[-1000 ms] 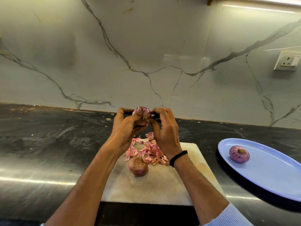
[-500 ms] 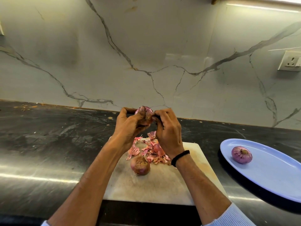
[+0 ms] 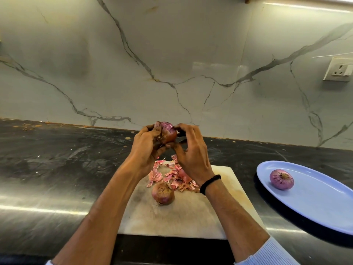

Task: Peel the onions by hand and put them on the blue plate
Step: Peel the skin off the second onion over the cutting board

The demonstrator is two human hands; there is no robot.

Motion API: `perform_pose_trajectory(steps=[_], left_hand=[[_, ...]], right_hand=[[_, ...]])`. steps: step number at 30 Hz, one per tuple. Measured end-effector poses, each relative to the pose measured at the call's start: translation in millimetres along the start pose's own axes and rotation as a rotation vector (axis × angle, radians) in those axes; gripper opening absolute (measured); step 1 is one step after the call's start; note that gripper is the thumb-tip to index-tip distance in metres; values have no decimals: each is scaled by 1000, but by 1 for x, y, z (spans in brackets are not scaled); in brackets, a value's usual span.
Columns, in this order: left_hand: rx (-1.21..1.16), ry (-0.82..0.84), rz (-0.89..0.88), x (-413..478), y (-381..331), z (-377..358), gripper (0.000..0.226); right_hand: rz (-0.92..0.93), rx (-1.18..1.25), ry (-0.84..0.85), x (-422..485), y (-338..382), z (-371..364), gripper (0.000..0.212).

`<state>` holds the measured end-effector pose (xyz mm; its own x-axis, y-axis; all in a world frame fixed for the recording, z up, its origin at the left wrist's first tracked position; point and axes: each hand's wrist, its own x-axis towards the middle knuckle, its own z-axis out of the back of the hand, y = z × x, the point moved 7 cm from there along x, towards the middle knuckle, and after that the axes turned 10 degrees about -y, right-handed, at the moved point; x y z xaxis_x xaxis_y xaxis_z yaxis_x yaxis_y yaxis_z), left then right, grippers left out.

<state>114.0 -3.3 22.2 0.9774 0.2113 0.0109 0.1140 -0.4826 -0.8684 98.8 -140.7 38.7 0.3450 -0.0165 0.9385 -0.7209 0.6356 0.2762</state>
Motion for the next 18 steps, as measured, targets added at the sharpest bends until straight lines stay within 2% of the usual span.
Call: perform_pose_trajectory(steps=[13, 15, 18], left_hand=[[56, 34, -59, -1, 1, 0, 40], [63, 33, -69, -1, 1, 0, 41], [75, 22, -87, 0, 0, 1, 40]], right_hand=[[76, -41, -13, -1, 0, 3, 46], [77, -39, -4, -1, 0, 3, 42], [99, -46, -15, 0, 2, 4, 22]])
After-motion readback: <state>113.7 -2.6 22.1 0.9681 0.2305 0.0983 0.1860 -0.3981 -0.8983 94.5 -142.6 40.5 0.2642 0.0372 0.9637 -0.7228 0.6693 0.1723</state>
